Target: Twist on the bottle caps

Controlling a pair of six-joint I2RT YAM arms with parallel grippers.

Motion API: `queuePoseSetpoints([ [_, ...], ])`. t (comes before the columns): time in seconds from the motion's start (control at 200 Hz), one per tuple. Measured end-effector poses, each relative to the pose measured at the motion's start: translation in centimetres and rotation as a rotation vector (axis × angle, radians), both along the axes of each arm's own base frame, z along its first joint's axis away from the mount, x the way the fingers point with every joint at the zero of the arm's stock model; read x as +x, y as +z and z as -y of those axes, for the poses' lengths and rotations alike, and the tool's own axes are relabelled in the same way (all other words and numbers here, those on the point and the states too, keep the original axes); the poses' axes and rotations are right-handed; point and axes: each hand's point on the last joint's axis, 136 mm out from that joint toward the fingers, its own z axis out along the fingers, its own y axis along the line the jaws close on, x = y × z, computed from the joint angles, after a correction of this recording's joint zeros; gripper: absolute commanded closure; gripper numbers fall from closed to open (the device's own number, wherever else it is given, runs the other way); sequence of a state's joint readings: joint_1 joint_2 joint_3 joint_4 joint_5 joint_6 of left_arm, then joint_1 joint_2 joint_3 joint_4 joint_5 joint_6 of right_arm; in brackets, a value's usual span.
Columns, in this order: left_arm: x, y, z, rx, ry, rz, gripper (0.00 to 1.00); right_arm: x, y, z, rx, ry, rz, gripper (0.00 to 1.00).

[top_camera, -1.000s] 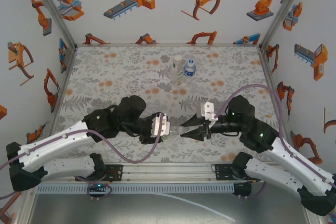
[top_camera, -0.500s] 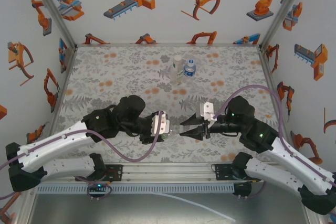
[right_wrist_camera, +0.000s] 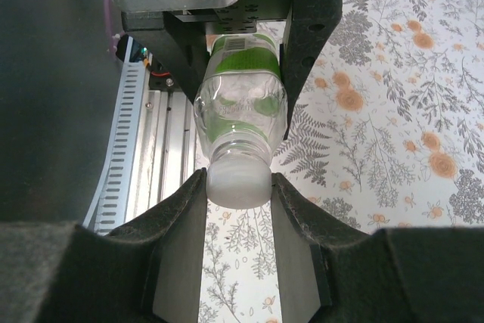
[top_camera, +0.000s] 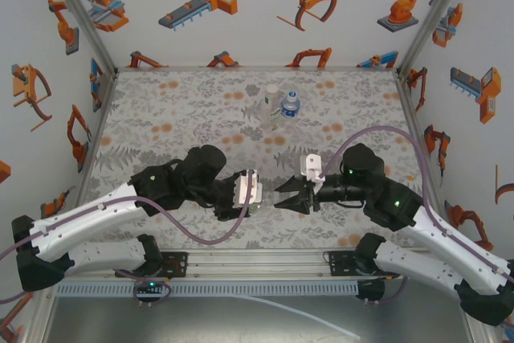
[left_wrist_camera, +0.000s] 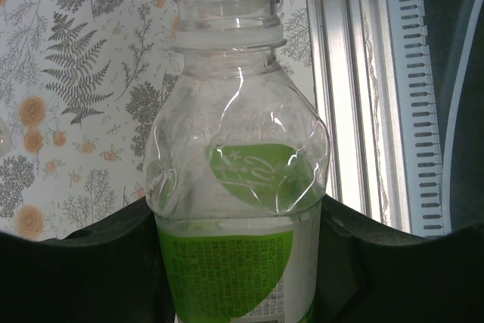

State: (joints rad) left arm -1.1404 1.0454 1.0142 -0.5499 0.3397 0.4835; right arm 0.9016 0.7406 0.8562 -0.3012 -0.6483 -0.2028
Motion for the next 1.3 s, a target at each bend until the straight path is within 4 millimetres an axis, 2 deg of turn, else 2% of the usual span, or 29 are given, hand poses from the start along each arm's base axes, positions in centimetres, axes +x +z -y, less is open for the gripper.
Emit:
queuePoseSetpoints([
  [0.531, -0.4, -0.8, 0.0, 0.052, -0.013, -0.031, 1.00, -0.4, -0.7, -0.7, -0.097, 0.030, -0.003, 1.00],
  [0.721, -0.7, -1.4, -0.2, 0.078, -0.024, -0.053, 1.00, -0.8, -1.6, -1.0, -0.140, 0.053, 0.001, 1.00],
  [1.016, -0.7, -0.9, -0.3, 0.058, -0.023, -0.042, 1.00, -0.5, -1.0, -1.2, -0.123, 0.012, -0.053, 1.00],
  [1.117, -0.6, -0.7, -0.4, 0.047, -0.015, -0.030, 1.00, 0.4, -0.9, -1.2, -0.090, -0.096, -0.230, 1.00],
  [1.297, -0.1, -0.7, -0.3, 0.040, 0.001, -0.007, 1.00, 2.8, -1.8, -0.6, -0.027, -0.369, -0.671, 0.99],
])
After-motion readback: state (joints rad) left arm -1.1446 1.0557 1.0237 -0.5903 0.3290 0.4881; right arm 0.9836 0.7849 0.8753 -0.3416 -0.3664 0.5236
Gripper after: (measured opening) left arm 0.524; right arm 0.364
